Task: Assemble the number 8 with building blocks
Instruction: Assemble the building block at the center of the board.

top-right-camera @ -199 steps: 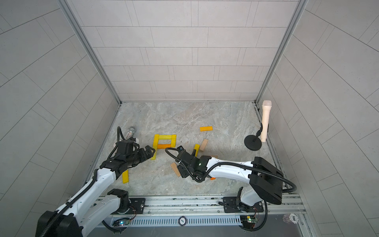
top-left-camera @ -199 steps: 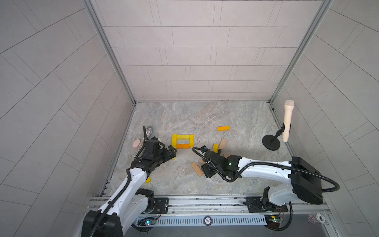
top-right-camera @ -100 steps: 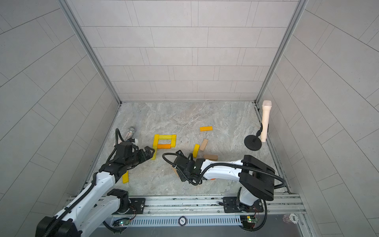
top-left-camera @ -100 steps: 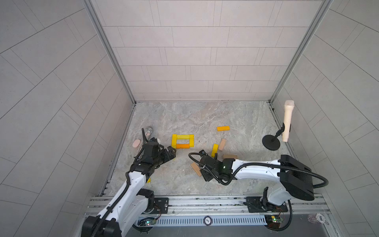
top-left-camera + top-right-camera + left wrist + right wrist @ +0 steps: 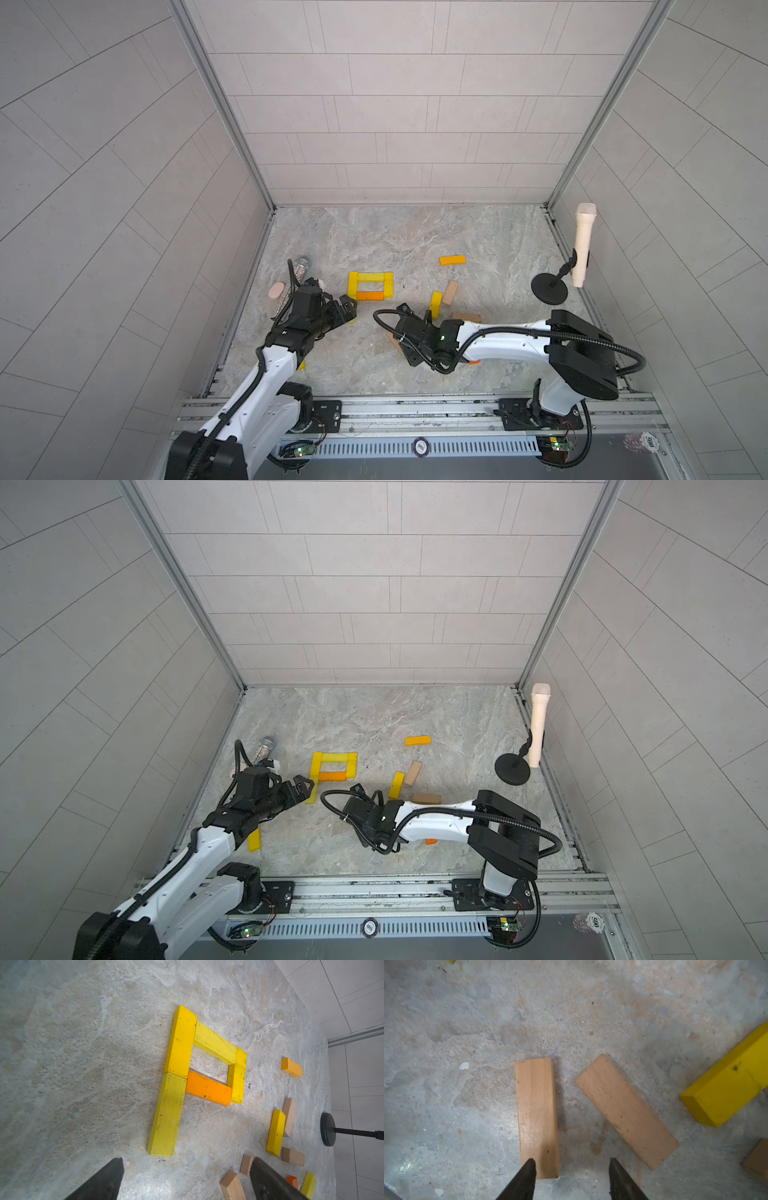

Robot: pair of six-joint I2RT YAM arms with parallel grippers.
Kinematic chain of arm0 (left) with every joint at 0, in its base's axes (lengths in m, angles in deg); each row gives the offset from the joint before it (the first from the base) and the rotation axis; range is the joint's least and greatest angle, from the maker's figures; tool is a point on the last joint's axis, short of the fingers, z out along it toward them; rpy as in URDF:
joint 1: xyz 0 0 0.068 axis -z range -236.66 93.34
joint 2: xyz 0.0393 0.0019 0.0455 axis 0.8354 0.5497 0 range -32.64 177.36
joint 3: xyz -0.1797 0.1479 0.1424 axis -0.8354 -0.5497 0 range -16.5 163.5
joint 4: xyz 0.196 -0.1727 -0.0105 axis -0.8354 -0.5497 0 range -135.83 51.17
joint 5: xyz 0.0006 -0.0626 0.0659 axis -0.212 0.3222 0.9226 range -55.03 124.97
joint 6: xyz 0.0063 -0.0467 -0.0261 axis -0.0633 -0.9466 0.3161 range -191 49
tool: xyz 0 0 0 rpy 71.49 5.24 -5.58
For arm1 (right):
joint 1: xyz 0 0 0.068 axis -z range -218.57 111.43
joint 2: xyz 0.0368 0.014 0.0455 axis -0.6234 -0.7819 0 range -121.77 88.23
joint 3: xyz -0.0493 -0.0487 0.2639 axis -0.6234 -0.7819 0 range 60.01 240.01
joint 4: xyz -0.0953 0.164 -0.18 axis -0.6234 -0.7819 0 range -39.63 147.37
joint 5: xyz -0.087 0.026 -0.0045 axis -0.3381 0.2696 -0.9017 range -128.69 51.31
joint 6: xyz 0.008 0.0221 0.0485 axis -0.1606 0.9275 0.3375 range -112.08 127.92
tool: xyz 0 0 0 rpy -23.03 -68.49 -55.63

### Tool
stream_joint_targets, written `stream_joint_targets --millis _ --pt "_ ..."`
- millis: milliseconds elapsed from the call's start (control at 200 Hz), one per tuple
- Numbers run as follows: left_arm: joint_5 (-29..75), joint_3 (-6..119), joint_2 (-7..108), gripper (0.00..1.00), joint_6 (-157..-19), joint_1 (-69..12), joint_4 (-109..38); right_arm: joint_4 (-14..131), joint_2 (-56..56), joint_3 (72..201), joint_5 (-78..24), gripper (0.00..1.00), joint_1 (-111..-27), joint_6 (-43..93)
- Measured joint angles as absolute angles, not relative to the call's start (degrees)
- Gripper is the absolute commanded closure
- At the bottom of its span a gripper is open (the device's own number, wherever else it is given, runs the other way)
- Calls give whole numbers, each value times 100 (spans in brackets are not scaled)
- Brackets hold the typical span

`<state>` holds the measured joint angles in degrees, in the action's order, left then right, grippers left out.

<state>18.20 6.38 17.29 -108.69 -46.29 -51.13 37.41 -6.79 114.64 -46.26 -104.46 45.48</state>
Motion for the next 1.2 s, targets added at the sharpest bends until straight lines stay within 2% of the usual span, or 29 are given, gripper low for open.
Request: stream_joint_targets --millis 500,856,1201 --pt "1835 638 1729 0 -10869 -4629 -5113 3695 -1251 11849 -4683 41 -10756 4754" --pt "1831 636 1729 0 -10873 -4629 -5104 3592 -1514 12122 -4762 57 -10769 5049" --pt "1805 633 1921 0 -10917 -4629 -4859 3518 -1732 12424 -4834 67 -10767 5385"
